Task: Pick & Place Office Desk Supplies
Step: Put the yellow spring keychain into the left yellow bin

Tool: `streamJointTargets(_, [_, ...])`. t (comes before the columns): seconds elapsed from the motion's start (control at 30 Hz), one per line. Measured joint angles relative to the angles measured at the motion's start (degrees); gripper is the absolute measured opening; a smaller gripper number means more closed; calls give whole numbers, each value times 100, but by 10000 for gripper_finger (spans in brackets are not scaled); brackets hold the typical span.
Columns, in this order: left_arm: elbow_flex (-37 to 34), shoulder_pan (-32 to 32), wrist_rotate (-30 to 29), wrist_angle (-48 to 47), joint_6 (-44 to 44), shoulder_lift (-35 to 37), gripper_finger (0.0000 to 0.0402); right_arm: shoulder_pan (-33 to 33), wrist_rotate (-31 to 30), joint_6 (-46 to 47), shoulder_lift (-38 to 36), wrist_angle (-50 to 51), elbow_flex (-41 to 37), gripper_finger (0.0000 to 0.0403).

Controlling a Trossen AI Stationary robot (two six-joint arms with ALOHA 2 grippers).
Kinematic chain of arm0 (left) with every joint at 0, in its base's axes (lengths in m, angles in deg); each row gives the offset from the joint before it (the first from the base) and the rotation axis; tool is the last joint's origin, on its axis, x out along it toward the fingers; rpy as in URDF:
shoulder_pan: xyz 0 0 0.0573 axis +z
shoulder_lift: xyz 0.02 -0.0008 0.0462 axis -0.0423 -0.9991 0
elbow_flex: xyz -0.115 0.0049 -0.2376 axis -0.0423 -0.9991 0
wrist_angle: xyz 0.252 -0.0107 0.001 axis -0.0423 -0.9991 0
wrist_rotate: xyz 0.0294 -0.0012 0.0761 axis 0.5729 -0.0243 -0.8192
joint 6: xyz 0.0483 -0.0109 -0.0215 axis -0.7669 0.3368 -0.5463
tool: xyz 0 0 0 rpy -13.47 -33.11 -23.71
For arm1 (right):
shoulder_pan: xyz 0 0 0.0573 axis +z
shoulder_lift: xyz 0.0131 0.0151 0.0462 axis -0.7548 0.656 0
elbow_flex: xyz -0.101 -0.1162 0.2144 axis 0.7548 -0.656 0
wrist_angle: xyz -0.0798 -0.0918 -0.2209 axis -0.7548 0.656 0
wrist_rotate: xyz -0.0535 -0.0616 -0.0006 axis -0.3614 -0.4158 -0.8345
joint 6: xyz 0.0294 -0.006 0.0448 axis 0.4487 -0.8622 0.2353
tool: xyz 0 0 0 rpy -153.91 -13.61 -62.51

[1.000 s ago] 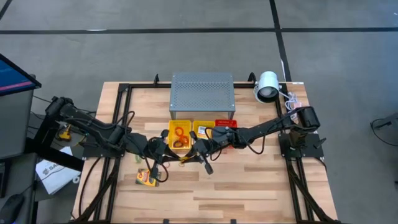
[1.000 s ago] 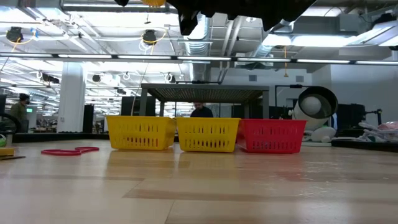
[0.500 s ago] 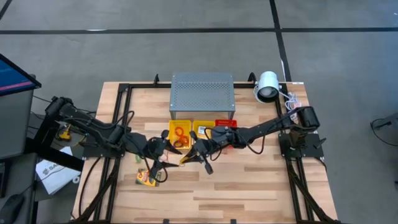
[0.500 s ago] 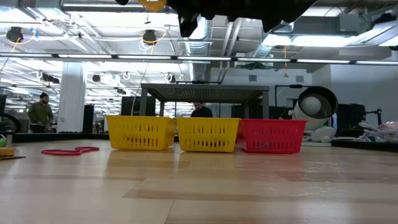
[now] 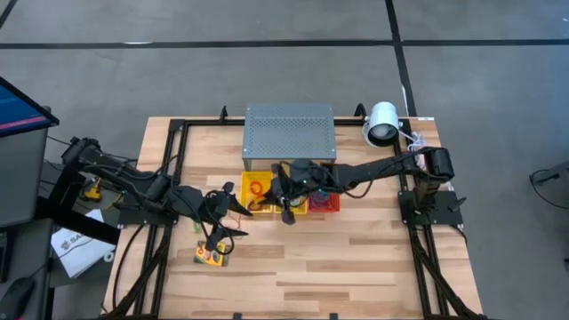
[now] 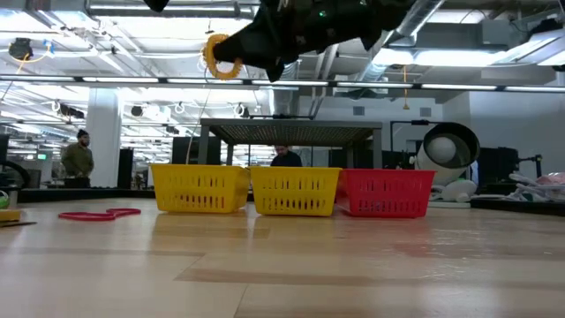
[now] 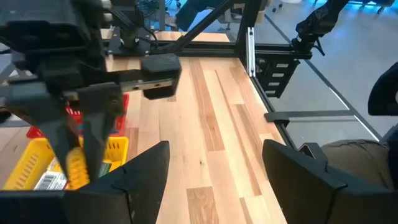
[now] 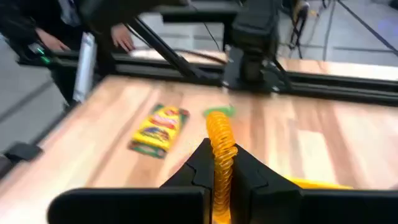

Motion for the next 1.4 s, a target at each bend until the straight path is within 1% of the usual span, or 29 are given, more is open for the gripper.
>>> streamJointTargets(0.1, [0,-3,0,-28,2,58,246,-89,-156,-170,5,572,285,9])
streamJointTargets(0.27, [0,-28,1,-62,-1,85,239,-235,-160,-258,268,1244,717,9])
streamJointTargets(0.4, [0,-28,0,-129,0,85,237,-288,-164,-329,682,1657,1152,10])
streamJointTargets(0.67, [0,-31,2,-200,2,83,234,-286,-172,-558,1621,2784,2317,10])
streamJointTargets(0.83, [0,-31,4,-372,129,81,232,-283,-403,-662,1997,3285,2827,10])
streamJointTargets(1.1, [0,-52,4,-430,144,81,232,-284,-446,-717,2083,3512,2945,11])
streamJointTargets(1.17, [0,-52,4,-430,144,81,232,-284,-571,-717,2083,3582,2945,13])
streamJointTargets(1.27, [0,-52,3,-430,142,81,232,-287,-695,-717,2085,3698,2945,20])
streamJointTargets(1.4, [0,-52,3,-430,138,81,232,-286,-713,-719,2087,3762,2945,35])
